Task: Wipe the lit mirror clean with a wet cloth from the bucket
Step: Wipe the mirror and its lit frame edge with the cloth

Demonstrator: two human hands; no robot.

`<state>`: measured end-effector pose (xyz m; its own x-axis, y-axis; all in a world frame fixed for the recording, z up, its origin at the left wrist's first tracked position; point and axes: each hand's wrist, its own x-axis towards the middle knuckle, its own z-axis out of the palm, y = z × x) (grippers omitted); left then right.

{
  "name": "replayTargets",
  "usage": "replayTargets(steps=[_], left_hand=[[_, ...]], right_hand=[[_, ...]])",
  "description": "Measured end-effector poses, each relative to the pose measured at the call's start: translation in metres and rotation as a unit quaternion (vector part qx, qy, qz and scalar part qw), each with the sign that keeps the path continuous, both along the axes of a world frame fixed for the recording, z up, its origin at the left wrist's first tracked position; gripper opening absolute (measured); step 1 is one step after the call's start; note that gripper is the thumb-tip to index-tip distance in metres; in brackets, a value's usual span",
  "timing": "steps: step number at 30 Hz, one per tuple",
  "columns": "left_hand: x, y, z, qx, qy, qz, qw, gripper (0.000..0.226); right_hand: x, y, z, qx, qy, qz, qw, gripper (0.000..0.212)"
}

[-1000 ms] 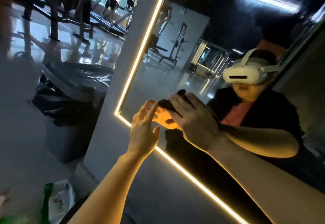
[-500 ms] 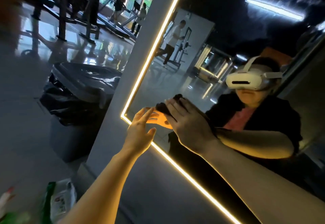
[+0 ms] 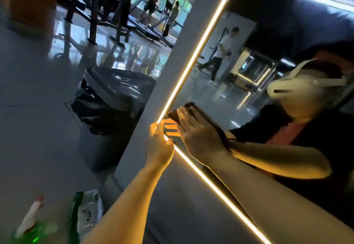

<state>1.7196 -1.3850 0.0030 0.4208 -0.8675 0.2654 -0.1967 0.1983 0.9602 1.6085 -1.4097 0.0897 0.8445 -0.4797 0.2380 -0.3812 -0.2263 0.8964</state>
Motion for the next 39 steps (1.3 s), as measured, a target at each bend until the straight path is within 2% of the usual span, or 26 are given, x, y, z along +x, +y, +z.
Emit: replayTargets(steps=[2, 4, 6, 7, 10, 13, 15, 17, 19, 22, 24, 26, 28, 30, 33, 36, 39], left_hand=[[0.005, -0.001, -0.003, 0.025, 0.01, 0.004, 1.0, 0.06], [0.01, -0.003, -0.005, 0.049, 0.039, -0.013, 0.998, 0.065], [0.014, -0.005, -0.008, 0.069, 0.074, -0.039, 0.994, 0.07], [0.015, -0.005, -0.009, 0.075, 0.09, -0.048, 0.992, 0.072], [0.019, -0.006, -0.013, 0.085, 0.124, -0.062, 0.987, 0.076], [0.022, -0.006, -0.011, 0.069, 0.144, -0.062, 0.985, 0.073], [0.023, -0.006, -0.007, 0.047, 0.143, -0.062, 0.987, 0.069], [0.023, -0.005, 0.0, 0.042, 0.123, -0.059, 0.99, 0.068], [0.019, -0.002, 0.011, 0.019, 0.068, -0.042, 0.997, 0.066], [0.004, 0.004, 0.034, -0.063, -0.039, -0.041, 0.996, 0.067], [-0.007, 0.007, 0.053, -0.094, -0.082, -0.056, 0.991, 0.072], [-0.012, 0.005, 0.071, -0.118, -0.107, -0.065, 0.985, 0.079], [-0.01, 0.003, 0.095, -0.141, -0.133, -0.053, 0.98, 0.082], [-0.003, -0.004, 0.123, -0.171, -0.17, -0.033, 0.97, 0.083], [0.004, -0.01, 0.17, -0.193, -0.216, -0.036, 0.956, 0.088], [-0.002, -0.004, 0.203, -0.178, -0.23, -0.065, 0.955, 0.091], [-0.019, 0.005, 0.209, -0.175, -0.249, -0.079, 0.949, 0.1]], right_hand=[[0.001, 0.002, -0.009, 0.051, -0.013, 0.016, 0.998, 0.051], [0.009, -0.009, 0.009, -0.001, -0.1, 0.045, 0.994, 0.051], [0.023, -0.02, 0.036, -0.076, -0.183, 0.007, 0.98, 0.053], [0.03, -0.024, 0.04, -0.095, -0.196, -0.009, 0.976, 0.053], [0.03, -0.03, 0.004, -0.081, -0.125, 0.027, 0.988, 0.051], [0.013, -0.019, -0.054, 0.02, -0.045, 0.03, 0.998, 0.05], [0.006, -0.01, -0.069, 0.094, 0.0, 0.014, 0.995, 0.046], [0.007, -0.008, -0.055, 0.1, 0.016, 0.019, 0.995, 0.048], [0.012, -0.009, -0.007, 0.065, -0.04, -0.004, 0.997, 0.051], [0.009, -0.003, 0.073, 0.008, -0.104, -0.044, 0.994, 0.064], [-0.003, 0.008, 0.092, -0.014, -0.053, -0.049, 0.997, 0.064], [-0.017, 0.013, 0.099, 0.027, 0.026, 0.007, 0.999, 0.054], [-0.024, 0.012, 0.137, 0.043, 0.072, 0.025, 0.996, 0.054], [-0.021, 0.0, 0.195, -0.021, 0.03, 0.018, 0.999, 0.053], [-0.009, -0.009, 0.27, -0.135, -0.117, 0.004, 0.984, 0.054], [-0.004, -0.007, 0.257, -0.145, -0.143, -0.011, 0.979, 0.052], [-0.028, 0.012, 0.215, -0.062, -0.063, -0.005, 0.996, 0.056]])
